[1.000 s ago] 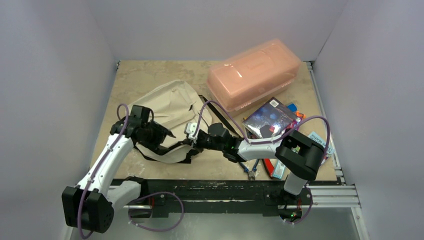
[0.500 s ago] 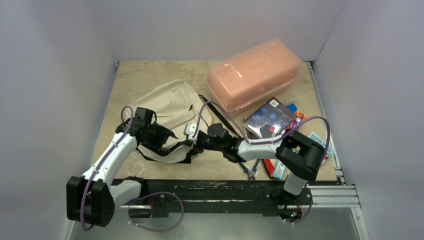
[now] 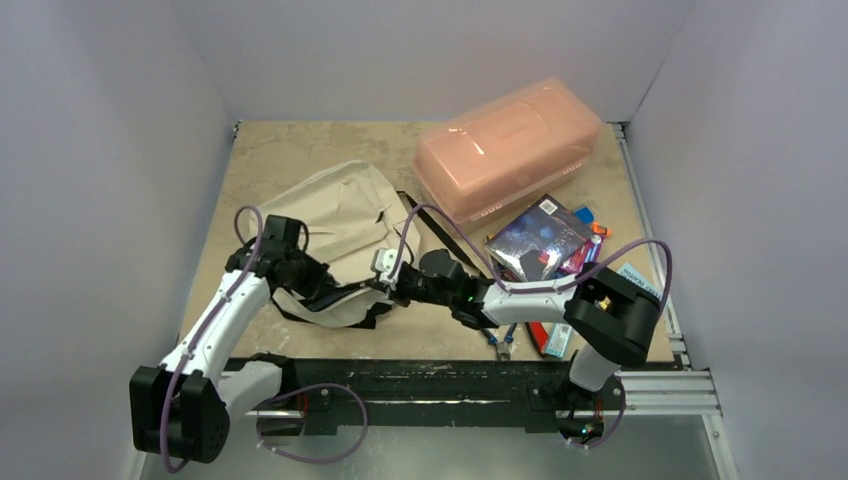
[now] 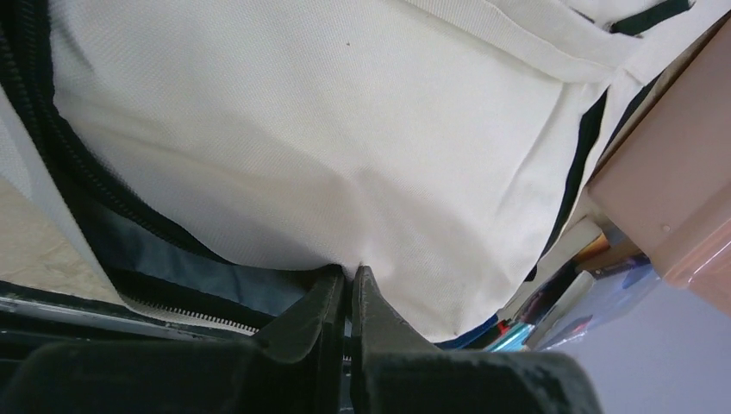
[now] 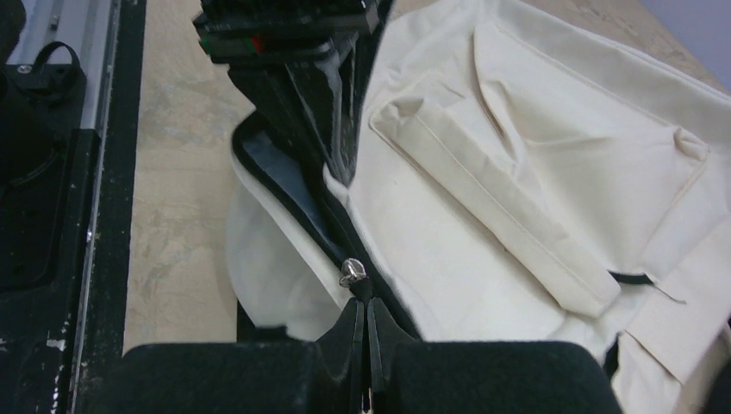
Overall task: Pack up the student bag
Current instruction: Unzip the student bag at the center of the board.
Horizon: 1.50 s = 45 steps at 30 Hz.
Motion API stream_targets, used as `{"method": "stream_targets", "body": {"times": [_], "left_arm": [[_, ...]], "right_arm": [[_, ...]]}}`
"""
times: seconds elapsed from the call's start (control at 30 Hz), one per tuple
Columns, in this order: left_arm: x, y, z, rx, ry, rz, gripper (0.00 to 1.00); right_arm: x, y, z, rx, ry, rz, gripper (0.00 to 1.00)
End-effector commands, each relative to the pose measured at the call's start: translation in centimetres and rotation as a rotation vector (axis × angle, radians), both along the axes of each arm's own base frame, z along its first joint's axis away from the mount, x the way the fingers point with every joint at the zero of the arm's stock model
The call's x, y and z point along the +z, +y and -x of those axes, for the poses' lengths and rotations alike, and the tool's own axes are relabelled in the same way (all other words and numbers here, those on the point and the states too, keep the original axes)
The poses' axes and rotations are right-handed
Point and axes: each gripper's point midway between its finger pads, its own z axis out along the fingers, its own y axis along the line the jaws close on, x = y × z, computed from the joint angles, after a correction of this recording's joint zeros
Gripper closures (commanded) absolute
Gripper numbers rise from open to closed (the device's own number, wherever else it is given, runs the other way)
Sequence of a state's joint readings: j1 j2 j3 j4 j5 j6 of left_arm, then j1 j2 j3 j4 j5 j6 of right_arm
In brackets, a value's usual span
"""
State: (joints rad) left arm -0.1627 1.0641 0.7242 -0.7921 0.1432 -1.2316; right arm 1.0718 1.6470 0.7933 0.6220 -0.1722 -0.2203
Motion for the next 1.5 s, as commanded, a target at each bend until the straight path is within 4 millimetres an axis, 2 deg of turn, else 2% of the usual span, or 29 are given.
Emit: {"method": "stream_targets", "body": {"times": [0.0, 0.2, 0.4, 0.63, 0.87, 1.03, 1.17, 1.23, 1.33, 1.37, 1.47], "left_arm": [[1.5, 4.6, -0.5, 0.030, -0.085, -0.217, 1.00], [4.0, 8.0, 0.2, 0.074, -0.165, -0.375, 1.00], [7.3, 10.4, 0.4, 0.099, -0.252, -0.505, 1.00], [10.7, 12.6, 1.9, 0.151, -0.315, -0.607, 1.00], [13.6, 12.6, 2.7, 0.148, -0.423, -0.600, 1.00], [15.4, 13.0, 3.4, 0.159, -0.482, -0.623, 1.00], [15.9, 11.9, 2.8, 0.106, -0.534, -0.586, 1.00], [15.8, 10.7, 1.7, 0.024, -0.568, -0.559, 1.00], [14.3, 7.2, 0.5, -0.156, -0.583, -0.445, 1.00], [13.6, 6.1, 0.2, -0.210, -0.590, -0.408, 0.93], [12.7, 2.8, -0.6, -0.351, -0.661, -0.280, 0.54]], "right_arm": [[3.3, -1.4, -0.8, -0.083, -0.054, -0.083, 1.00], [2.7, -4.1, -1.6, -0.182, -0.076, -0.048, 1.00], [1.7, -6.9, -3.5, -0.296, -0.078, -0.016, 1.00], [0.1, -7.3, -5.4, -0.383, -0.044, 0.018, 1.00], [-1.9, -6.9, -9.2, -0.481, 0.022, 0.073, 1.00], [-2.4, -6.6, -10.8, -0.502, -0.004, 0.103, 1.00], [-2.0, -5.8, -11.1, -0.472, -0.026, 0.121, 1.00], [-1.1, -5.0, -10.1, -0.397, -0.020, 0.089, 1.00], [0.9, -3.9, -7.9, -0.275, -0.009, -0.016, 1.00], [1.7, -3.4, -7.2, -0.230, -0.016, -0.051, 1.00], [3.3, -2.2, -5.1, -0.126, 0.026, -0.143, 1.00]]}}
